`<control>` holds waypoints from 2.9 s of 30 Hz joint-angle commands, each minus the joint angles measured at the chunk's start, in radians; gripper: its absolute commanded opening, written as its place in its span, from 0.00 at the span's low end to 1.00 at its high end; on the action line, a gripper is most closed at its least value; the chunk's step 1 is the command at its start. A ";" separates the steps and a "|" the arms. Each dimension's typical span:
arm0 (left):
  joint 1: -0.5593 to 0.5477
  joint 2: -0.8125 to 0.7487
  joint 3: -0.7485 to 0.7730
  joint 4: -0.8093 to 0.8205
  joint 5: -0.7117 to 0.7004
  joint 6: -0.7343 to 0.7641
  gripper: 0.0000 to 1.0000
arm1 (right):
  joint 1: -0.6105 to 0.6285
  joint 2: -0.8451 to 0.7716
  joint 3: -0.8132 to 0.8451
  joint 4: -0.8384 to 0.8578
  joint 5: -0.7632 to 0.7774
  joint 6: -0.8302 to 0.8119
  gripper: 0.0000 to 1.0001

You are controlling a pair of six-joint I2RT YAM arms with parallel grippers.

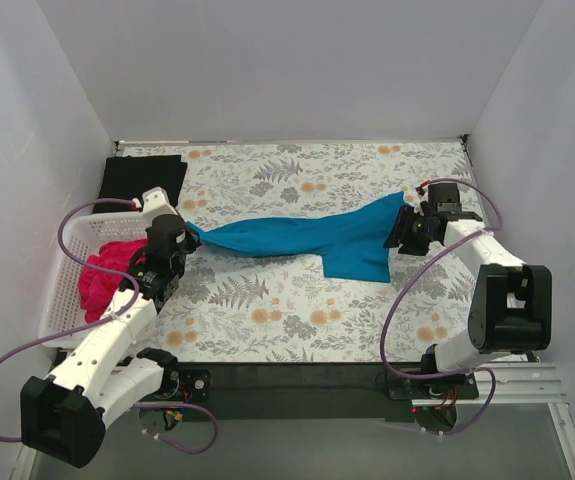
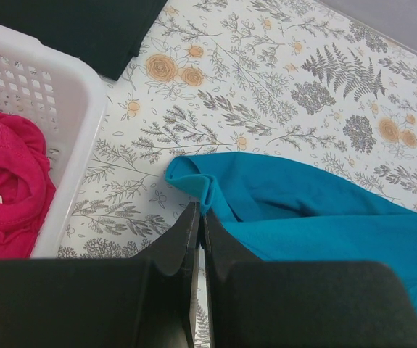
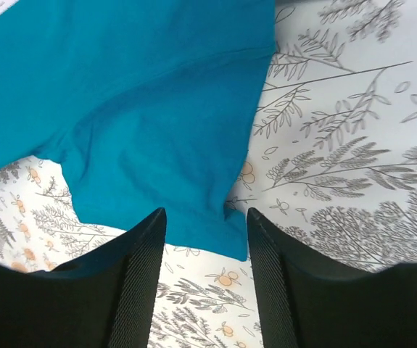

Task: Fold and stack the t-shirts
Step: Flatten the tshirt out

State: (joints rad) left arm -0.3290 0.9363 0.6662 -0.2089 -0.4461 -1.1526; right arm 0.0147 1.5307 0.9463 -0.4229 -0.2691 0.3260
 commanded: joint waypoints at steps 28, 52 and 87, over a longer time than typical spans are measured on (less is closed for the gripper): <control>0.005 -0.024 0.003 0.000 0.037 -0.009 0.00 | 0.314 0.011 -0.092 -0.060 0.496 0.056 0.53; 0.005 0.030 0.088 -0.014 0.033 -0.058 0.00 | 0.304 -0.059 -0.014 -0.094 0.511 -0.007 0.01; 0.005 -0.011 1.033 -0.317 0.300 0.082 0.00 | 0.197 -0.641 0.901 -0.059 0.731 -0.577 0.01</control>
State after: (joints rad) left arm -0.3294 0.8654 1.6791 -0.4408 -0.1524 -1.0981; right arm 0.2115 0.8330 1.8214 -0.5209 0.4553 -0.1596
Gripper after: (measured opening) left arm 0.014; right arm 0.028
